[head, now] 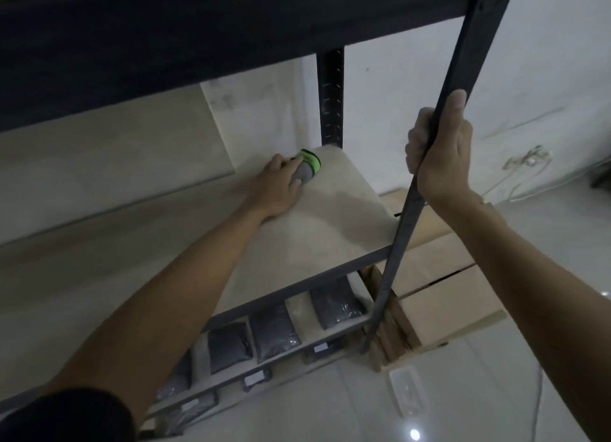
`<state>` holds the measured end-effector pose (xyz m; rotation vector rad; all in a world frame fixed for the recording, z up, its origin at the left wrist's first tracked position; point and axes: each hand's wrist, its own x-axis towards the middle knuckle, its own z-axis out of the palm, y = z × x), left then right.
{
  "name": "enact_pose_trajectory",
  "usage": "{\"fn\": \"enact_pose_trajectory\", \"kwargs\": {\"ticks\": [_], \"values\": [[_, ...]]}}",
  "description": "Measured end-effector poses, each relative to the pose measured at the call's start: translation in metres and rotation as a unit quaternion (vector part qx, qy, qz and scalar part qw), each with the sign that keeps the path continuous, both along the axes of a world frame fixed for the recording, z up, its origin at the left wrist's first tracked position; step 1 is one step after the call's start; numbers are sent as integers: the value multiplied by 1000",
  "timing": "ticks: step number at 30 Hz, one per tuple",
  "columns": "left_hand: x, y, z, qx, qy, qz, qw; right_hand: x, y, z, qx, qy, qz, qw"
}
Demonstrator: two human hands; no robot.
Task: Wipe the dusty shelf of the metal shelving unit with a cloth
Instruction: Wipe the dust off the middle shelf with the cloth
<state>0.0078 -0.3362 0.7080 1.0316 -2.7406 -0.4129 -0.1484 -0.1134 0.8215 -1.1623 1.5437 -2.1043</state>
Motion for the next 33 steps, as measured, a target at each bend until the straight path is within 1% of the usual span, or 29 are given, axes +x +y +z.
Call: {"fn": "enact_pose_trajectory", "kwargs": {"ticks": [3,5,6,9,11,13,15,16,17,18,20,22,24,26,28,29,31,33], "values": [[10,39,3,6,3,-51,999,2,0,1,0,-3,-3,1000],[22,74,8,-3,7,-115,993,3,1,1,-2,-11,4,1000],[29,91,12,6,4,-149,989,2,1,1,-1,-13,7,1000],[47,121,16,86,-17,-254,963,3,2,3,5,-20,6,1000],[52,122,22,141,-8,-287,947,3,2,4,9,-19,6,1000],[47,110,28,161,43,-240,956,3,2,4,12,-18,11,1000],[30,86,33,108,97,-153,978,3,3,5,16,-24,14,1000],[21,74,32,80,97,-107,986,4,3,5,18,-24,12,999],[13,67,29,57,76,-74,993,5,4,5,18,-22,10,1000],[8,65,24,35,46,-62,996,5,4,5,18,-19,11,1000],[7,76,12,-10,7,-79,997,6,5,6,15,-11,14,1000],[17,99,9,-23,13,-120,992,6,7,6,14,-9,10,1000],[34,131,8,-1,13,-181,983,8,7,6,15,-9,7,1000],[53,163,10,17,-13,-248,969,8,7,7,15,-5,6,1000],[66,173,10,45,-26,-284,957,5,8,6,18,2,3,1000],[68,169,16,64,-12,-276,959,5,7,6,19,3,1,1000],[61,147,30,96,50,-231,967,4,6,5,18,1,-4,1000],[40,117,41,90,91,-175,976,4,4,4,19,-3,-8,1000]]}}
